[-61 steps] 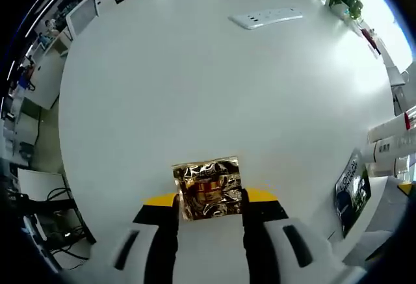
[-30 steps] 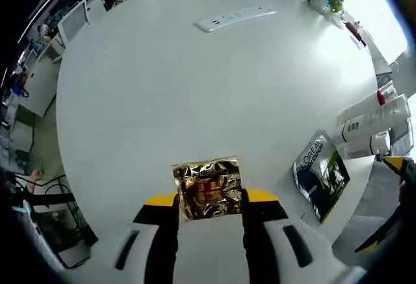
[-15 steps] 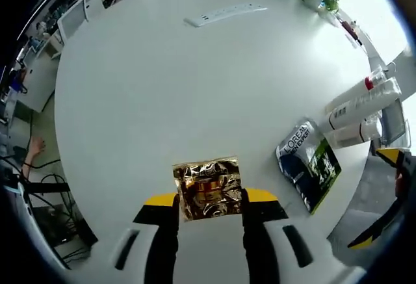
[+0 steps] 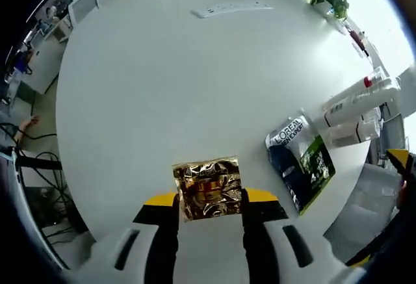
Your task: Arrange the skincare products in the storage area until every visible bottle or jar stands upright without overlapping.
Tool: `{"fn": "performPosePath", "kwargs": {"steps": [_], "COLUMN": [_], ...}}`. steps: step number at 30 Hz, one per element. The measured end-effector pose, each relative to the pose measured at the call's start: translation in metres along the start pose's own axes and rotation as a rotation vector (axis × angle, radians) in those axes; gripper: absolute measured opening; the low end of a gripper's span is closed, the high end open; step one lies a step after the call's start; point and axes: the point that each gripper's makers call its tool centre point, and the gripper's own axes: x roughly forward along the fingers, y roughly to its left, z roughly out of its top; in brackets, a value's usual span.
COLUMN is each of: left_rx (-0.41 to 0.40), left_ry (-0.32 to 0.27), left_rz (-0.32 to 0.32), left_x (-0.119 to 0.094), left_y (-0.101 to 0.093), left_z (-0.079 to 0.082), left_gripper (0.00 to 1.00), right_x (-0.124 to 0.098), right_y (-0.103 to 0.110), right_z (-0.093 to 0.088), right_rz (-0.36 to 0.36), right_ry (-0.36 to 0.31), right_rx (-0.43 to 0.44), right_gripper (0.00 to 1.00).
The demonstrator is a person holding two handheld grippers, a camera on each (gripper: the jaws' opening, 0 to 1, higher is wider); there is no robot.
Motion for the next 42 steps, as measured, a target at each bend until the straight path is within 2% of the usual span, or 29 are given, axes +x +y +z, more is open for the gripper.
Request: {"fn": "performPosePath", "kwargs": {"steps": [8,11,15,21,32,42], "left_rx": [-0.056,-0.079,-0.104,-0.139,-0.189,-0.254], "left_ry": [0.003,0.0,0.0,0.015,0.043,0.044], "left_rz": [0.015,0.02,0.023,0.02,0.035,0.069], "left_x": [0.001,0.001,0.002,0.008,0.026,0.038], "left_y": [-0.014,-0.018,-0.026,-0.033,-0.044,-0.04], "left_z": [-0.002,-0.002,-0.005,-0.007,-0.002,0.001], "left_gripper": [0.35,0.35,0.35,0.35,0.35,0.35], "right_x": [-0.031,-0.038,-0.045,-0.058,-0.046,-0.043], "right_y": [-0.01,-0.008,-0.014,-0.029,-0.019,-0.016], "right_z": [0.012,0.009,-0.003,-0.001,0.003,0.011], "right_rz": [0.026,0.058,0.072,0.079,0.075,0.102], "right_ry": [-0.036,-0.028,0.023,-0.005,-0.026,-0.065], "right_rx": [-0.082,-0.105,-0.169,-0.164,-0.18,-0.21], "right_gripper": [1.0,1.0,1.0,1.0,0.99,0.99]}}
